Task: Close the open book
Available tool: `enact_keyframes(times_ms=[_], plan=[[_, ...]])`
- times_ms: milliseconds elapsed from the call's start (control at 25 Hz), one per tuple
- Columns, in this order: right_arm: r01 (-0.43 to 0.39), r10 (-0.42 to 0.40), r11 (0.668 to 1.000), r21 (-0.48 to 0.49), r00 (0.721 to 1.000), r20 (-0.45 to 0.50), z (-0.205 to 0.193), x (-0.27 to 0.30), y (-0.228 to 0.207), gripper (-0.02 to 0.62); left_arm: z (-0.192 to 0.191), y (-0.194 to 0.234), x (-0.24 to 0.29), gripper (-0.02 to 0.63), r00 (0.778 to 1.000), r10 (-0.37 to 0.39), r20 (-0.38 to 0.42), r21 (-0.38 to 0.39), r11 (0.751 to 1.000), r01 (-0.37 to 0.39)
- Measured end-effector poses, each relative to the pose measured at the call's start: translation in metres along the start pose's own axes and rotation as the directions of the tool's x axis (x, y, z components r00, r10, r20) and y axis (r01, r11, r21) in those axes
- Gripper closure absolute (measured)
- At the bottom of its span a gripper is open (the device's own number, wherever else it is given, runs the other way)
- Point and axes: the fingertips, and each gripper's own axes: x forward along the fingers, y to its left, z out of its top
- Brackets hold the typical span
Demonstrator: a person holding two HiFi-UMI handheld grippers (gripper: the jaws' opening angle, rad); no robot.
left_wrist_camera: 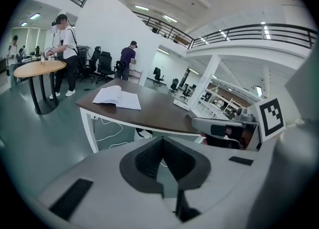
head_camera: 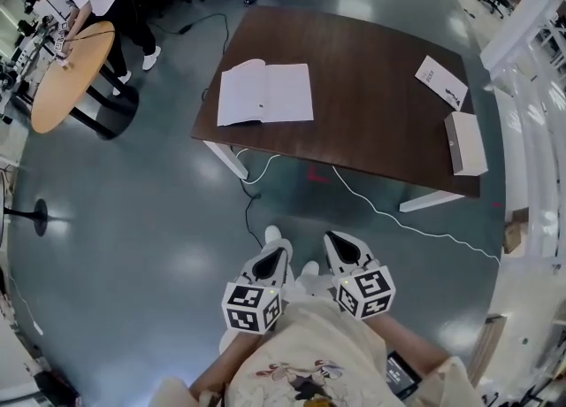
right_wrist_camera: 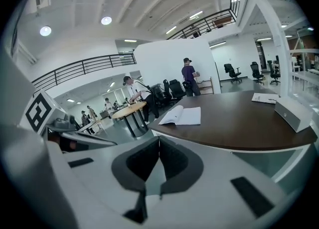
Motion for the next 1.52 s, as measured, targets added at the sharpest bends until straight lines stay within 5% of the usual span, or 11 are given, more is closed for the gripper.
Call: enact_keyframes(times_ms=[320, 960, 1520], plan=[[-0.030, 0.030, 1.000, 0.002, 0.999, -0.030, 0.026, 0.070, -0.005, 0.589, 0.045, 0.038, 0.044, 0.600, 1.000, -0.030, 0.001, -0.004, 1.000, 0.030], [0.027, -0.025, 1.000, 0.008, 0.989, -0.144, 0.122, 0.301, -0.020, 0.589, 0.204, 0.233, 0.131, 0.600, 0.990, -0.122, -0.072, -0.023, 0.992, 0.120], [-0.104, 0.088, 0.993, -0.055, 0.966, -0.242, 0.147, 0.375, -0.034, 0.589, 0.255, 0.283, 0.204, 0.600, 0.963, -0.196, -0.183, 0.064, 0.975, 0.211]])
